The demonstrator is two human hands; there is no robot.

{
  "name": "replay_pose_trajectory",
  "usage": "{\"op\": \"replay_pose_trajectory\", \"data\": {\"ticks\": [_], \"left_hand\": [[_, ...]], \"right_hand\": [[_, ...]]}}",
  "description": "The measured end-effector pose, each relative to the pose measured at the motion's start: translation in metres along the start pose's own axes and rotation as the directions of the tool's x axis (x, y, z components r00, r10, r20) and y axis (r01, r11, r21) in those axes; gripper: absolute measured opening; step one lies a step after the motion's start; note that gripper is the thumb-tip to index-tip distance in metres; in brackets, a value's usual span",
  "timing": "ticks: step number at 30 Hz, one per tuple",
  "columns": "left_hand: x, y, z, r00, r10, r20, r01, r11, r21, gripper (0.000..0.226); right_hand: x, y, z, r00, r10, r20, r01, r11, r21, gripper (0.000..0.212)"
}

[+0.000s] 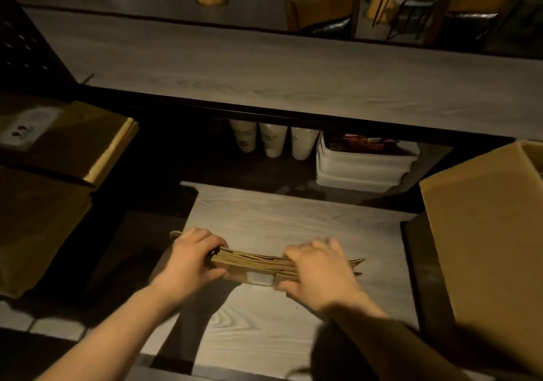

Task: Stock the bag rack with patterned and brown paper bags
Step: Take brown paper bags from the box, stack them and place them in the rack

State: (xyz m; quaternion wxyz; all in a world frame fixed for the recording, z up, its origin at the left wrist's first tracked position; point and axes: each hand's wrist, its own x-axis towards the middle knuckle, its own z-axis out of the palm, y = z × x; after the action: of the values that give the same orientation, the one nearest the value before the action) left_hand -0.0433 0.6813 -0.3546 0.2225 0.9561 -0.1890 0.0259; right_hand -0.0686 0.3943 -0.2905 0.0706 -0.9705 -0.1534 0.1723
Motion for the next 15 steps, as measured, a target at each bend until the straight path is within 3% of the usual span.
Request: {"op": "replay_pose_trajectory", "data": {"ticks": [3, 5, 7, 9, 12, 15], "left_hand": [[-0.013, -0.015, 0.010, 0.995, -0.055, -0.084, 0.030, 0.960, -0.278, 0.055], [-0.020, -0.009, 0.013, 0.992, -0.124, 0.004, 0.113, 0.886, -0.450, 0.056], [-0.022, 0.006, 0.014, 0.987, -0.144, 0.073, 0.161, 0.874, -0.459, 0.061], [-0.024, 0.024, 0.017, 0.986, -0.153, 0.072, 0.169, 0.882, -0.440, 0.071], [-0.026, 0.030, 0.018, 0.981, -0.192, -0.003, 0.168, 0.866, -0.471, 0.059], [-0.021, 0.026, 0.015, 0.996, -0.082, 0.031, 0.087, 0.868, -0.488, 0.051]], "right_hand": [[-0.019, 0.037, 0.001, 0.969, 0.246, -0.025, -0.243, 0.966, 0.085, 0.065], [-0.030, 0.046, 0.010, 0.932, 0.353, -0.086, -0.298, 0.877, 0.377, 0.051], [-0.030, 0.040, 0.024, 0.918, 0.384, -0.098, -0.214, 0.688, 0.694, 0.052], [-0.025, 0.033, 0.038, 0.911, 0.402, -0.091, -0.144, 0.517, 0.844, 0.072], [-0.020, 0.036, 0.049, 0.878, 0.479, 0.008, -0.143, 0.247, 0.958, 0.115], [-0.017, 0.039, 0.051, 0.927, 0.335, 0.166, -0.210, 0.101, 0.972, 0.141]]}}
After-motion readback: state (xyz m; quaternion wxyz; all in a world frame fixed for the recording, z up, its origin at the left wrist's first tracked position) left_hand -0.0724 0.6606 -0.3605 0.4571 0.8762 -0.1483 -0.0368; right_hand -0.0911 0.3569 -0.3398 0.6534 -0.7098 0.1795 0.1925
